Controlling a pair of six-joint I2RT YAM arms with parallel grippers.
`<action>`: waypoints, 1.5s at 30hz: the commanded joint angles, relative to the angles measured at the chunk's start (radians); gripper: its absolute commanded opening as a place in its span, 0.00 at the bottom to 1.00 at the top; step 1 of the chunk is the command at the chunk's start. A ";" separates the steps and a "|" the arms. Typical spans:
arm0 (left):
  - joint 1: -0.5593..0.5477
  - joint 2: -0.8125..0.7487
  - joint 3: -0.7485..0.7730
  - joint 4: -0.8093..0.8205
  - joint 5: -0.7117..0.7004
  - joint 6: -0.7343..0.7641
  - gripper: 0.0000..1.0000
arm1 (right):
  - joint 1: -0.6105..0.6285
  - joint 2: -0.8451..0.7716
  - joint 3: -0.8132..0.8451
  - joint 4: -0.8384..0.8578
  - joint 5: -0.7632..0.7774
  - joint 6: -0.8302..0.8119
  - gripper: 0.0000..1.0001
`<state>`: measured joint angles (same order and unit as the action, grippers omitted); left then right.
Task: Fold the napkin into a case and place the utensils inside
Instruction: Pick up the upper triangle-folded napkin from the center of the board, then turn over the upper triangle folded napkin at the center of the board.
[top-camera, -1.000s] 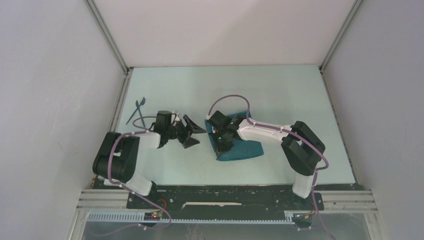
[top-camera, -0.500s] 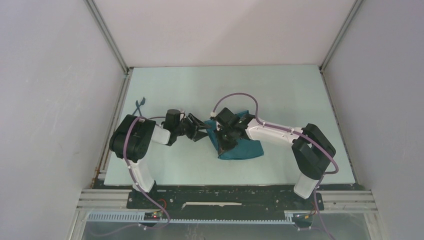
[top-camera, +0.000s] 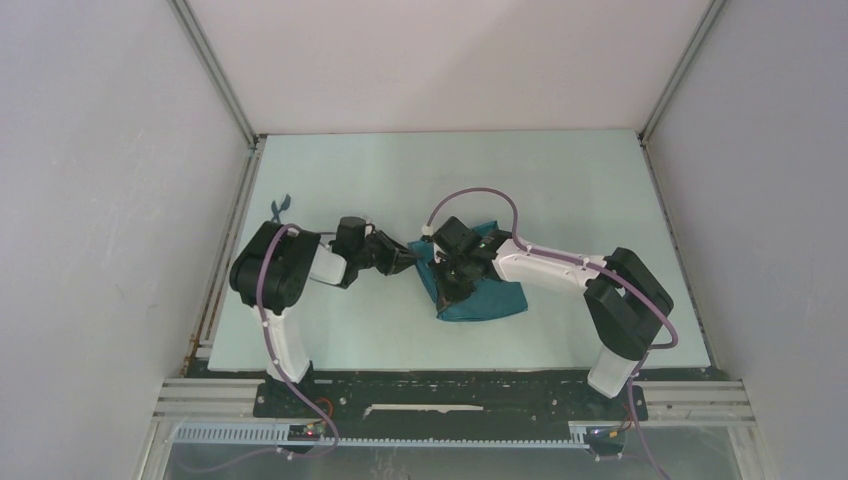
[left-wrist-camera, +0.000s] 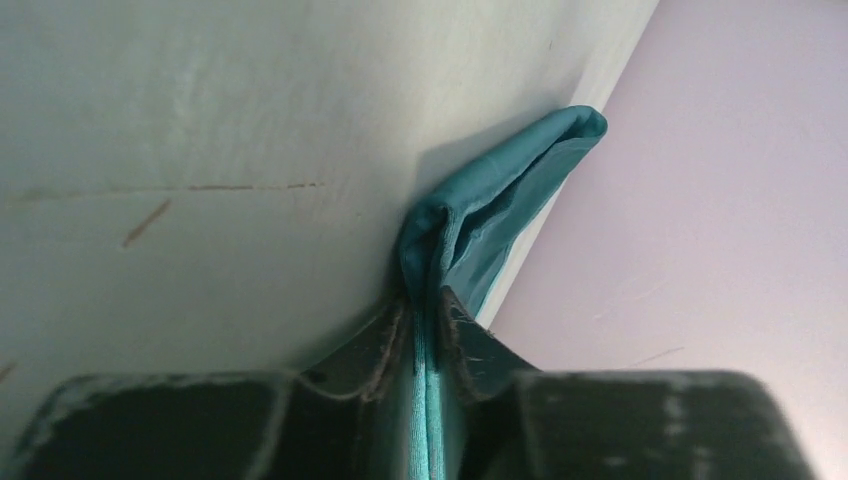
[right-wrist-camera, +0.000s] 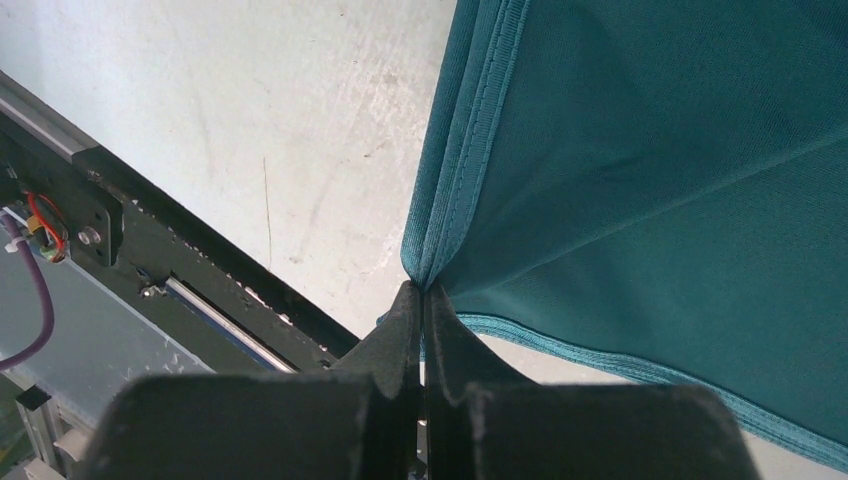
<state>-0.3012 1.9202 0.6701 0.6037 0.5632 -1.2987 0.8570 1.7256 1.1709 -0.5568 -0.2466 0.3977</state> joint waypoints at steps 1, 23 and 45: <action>-0.004 -0.011 0.038 -0.022 -0.042 0.036 0.13 | 0.008 -0.057 -0.001 0.025 -0.008 -0.023 0.00; 0.442 -0.800 0.417 -1.161 -0.362 0.573 0.00 | 0.186 0.160 0.453 0.469 -0.552 0.231 0.00; -0.024 0.304 1.182 -1.010 -0.449 0.565 0.00 | -0.323 0.352 -0.165 0.940 -0.800 0.284 0.00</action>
<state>-0.3347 2.1956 1.7039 -0.5667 0.1539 -0.7509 0.5526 2.0949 1.0492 0.4294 -0.9169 0.7467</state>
